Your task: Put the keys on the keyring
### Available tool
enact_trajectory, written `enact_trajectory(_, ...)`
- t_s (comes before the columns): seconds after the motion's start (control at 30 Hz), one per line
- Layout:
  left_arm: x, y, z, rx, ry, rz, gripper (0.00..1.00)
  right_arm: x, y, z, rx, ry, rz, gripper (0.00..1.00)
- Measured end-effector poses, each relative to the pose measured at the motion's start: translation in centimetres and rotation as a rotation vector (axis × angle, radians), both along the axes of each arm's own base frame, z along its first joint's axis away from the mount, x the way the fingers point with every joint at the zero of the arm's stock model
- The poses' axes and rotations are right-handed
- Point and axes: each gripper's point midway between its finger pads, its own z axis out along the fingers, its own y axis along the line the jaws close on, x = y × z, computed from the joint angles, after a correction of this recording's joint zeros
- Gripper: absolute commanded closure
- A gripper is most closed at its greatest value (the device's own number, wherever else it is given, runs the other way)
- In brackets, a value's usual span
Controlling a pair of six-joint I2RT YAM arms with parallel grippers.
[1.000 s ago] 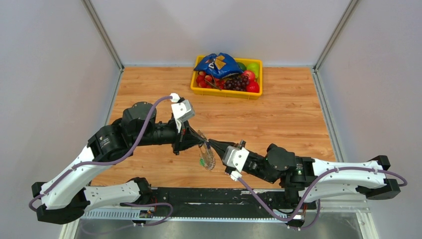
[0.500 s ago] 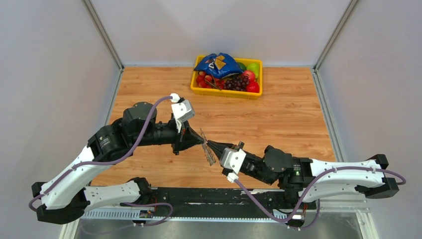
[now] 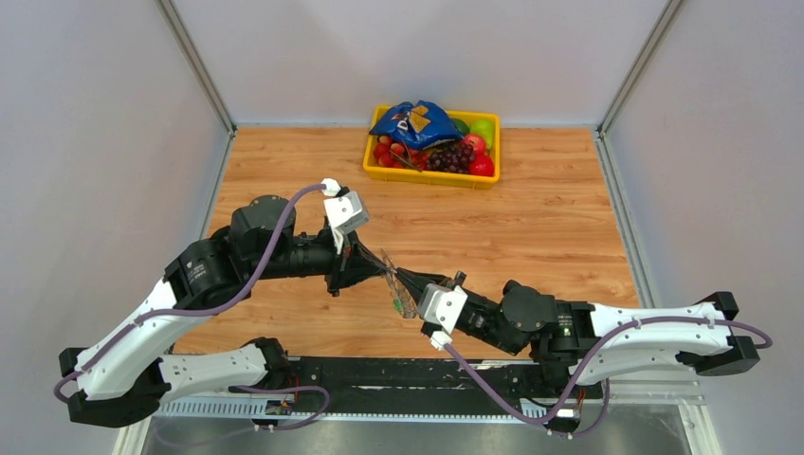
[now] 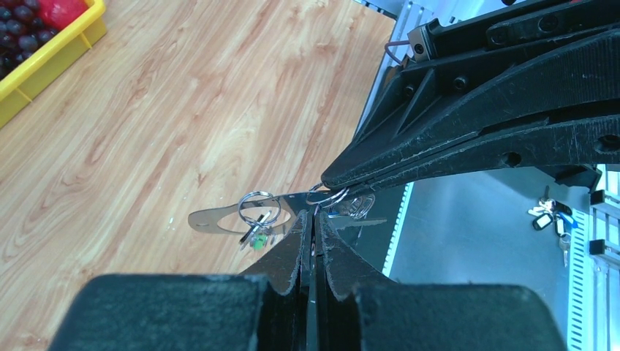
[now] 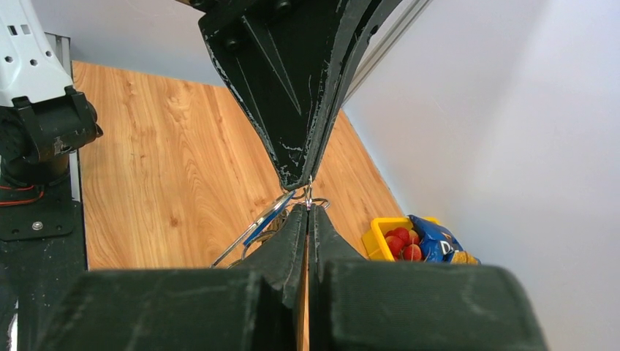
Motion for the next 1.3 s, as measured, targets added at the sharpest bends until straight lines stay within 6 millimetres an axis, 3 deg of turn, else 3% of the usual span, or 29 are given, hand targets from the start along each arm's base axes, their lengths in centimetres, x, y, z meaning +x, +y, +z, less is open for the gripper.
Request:
enact_trajectory(0.5, -0.6, 0.0, 0.4, -0.02, 0.003, -0.026, 0.93, 0.2, 0.7, -0.9, -0.025, 0.001, -0.023, 1.0)
enact_trajectory(1.07, -0.5, -0.5, 0.8, -0.037, 0.006, -0.034, 0.87, 1.2, 1.3, -1.0, 0.082, -0.083, -0.113, 1.0)
enact_trajectory(1.3, -0.1, -0.8, 2.1, -0.069, 0.006, -0.017, 0.85, 2.3, 1.2, 0.4, 0.17, -0.154, -0.193, 1.0)
